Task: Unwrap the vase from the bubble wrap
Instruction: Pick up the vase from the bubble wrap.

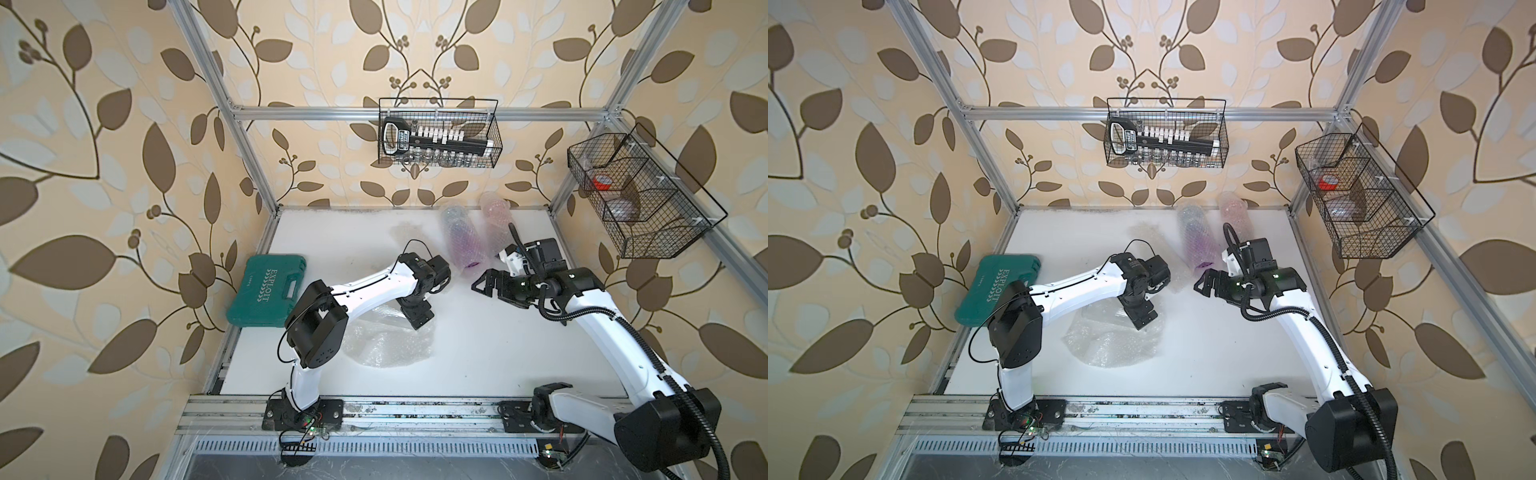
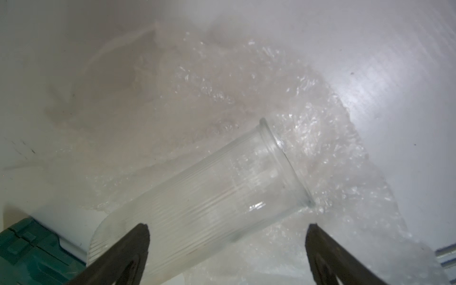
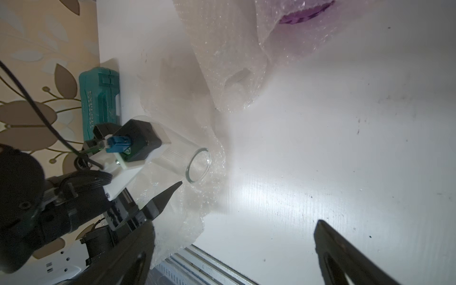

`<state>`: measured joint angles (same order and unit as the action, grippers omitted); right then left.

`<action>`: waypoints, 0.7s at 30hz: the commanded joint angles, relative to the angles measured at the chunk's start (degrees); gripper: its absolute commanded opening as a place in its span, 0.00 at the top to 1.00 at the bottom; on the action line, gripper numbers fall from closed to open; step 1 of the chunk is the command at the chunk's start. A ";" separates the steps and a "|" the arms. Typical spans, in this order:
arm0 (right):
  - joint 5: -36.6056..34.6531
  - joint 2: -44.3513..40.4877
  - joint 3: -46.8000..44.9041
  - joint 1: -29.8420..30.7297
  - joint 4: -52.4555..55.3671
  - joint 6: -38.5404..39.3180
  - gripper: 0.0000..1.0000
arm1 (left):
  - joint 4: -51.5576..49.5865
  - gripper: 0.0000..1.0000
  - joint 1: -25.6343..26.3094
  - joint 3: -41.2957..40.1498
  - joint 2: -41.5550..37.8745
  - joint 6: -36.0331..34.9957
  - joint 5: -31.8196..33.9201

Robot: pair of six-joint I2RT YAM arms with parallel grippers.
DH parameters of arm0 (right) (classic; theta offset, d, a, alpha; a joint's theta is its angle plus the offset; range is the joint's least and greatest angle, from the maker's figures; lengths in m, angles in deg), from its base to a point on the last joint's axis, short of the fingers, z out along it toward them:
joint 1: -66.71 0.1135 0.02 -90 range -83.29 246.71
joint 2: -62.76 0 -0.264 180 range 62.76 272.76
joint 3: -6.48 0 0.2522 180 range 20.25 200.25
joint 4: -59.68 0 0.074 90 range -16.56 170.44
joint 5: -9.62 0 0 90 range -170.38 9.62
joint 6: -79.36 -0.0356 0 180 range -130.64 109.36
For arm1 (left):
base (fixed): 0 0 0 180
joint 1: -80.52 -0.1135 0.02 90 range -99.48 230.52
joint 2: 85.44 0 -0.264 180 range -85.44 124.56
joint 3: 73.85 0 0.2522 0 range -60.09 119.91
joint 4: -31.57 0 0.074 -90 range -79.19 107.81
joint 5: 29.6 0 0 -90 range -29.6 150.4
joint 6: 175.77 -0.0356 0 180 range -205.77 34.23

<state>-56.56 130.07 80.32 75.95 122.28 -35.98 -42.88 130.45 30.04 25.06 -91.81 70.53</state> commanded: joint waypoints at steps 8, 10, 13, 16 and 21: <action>-0.82 -1.33 2.19 -0.08 3.85 -4.38 0.01 | 6.70 0.01 0.25 -6.48 1.43 -4.42 1.06; -0.80 -2.03 2.11 -0.09 4.66 -4.50 0.01 | 7.76 0.01 0.30 -6.19 3.29 -3.92 4.26; -1.07 -2.91 2.15 -0.03 5.75 -4.44 0.01 | 10.09 0.01 0.25 -4.89 5.42 -3.46 7.32; -1.55 -3.58 2.53 -0.03 6.82 -4.24 0.01 | 10.20 0.01 0.25 -2.46 7.93 -3.36 8.05; -3.01 -4.12 3.73 -0.14 8.04 -2.98 0.01 | 8.61 0.04 0.25 1.56 12.08 -3.19 11.87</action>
<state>-57.90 126.73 81.72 75.93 128.10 -39.94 -34.96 130.61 29.40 34.50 -95.75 78.64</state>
